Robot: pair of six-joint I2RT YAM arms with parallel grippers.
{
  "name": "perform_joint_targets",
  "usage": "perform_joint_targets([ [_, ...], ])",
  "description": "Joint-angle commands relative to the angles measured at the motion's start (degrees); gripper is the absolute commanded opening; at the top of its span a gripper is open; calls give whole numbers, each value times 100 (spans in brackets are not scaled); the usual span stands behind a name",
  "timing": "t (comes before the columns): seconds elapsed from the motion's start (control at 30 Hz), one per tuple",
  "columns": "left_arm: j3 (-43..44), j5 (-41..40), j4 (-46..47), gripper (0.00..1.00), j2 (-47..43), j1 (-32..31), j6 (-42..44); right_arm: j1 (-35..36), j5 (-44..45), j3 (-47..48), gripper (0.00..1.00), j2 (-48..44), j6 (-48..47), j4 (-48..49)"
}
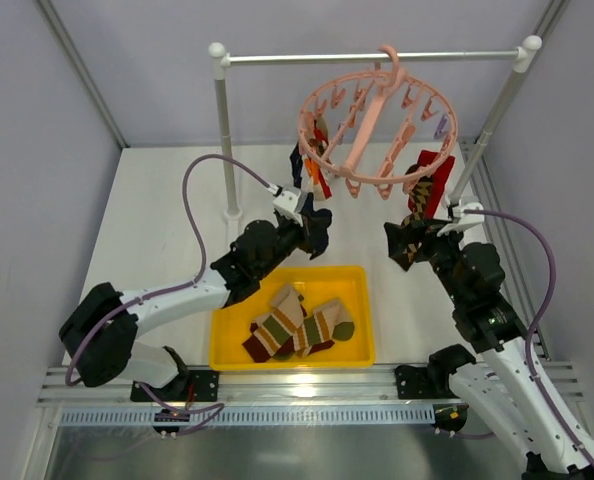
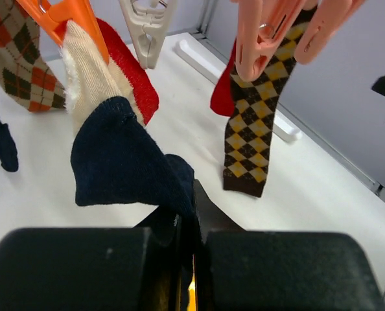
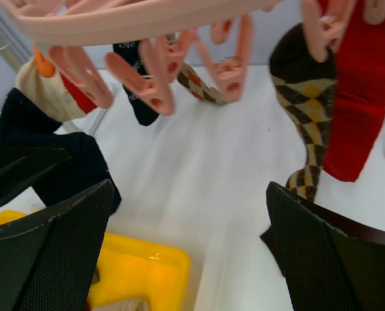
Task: Remove the socks clipped to the hanger
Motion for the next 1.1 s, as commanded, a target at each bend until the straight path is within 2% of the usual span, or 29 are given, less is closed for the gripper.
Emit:
perform_joint_targets([
  [0.0,-90,-506,-275,0,-320,-235,220,620,539,463,100,142,-45,228],
  [0.17,-38,-769,-793,0,-558,-726,343,1753,1549,763,100,503,-107,192],
  [0.5,401,-1358,-1629,0,-426,-1694,537,3336,3071,1765,100,1487,-466,140],
  [0.87,797,-1649,-2016,0,-391,-2152,545,4032,4688,2713,100,2419,-678,-326],
  [1.07,929,-1622,-2130,0,-391,-2257,651,4058,4988,3215,100,3069,-599,-660],
])
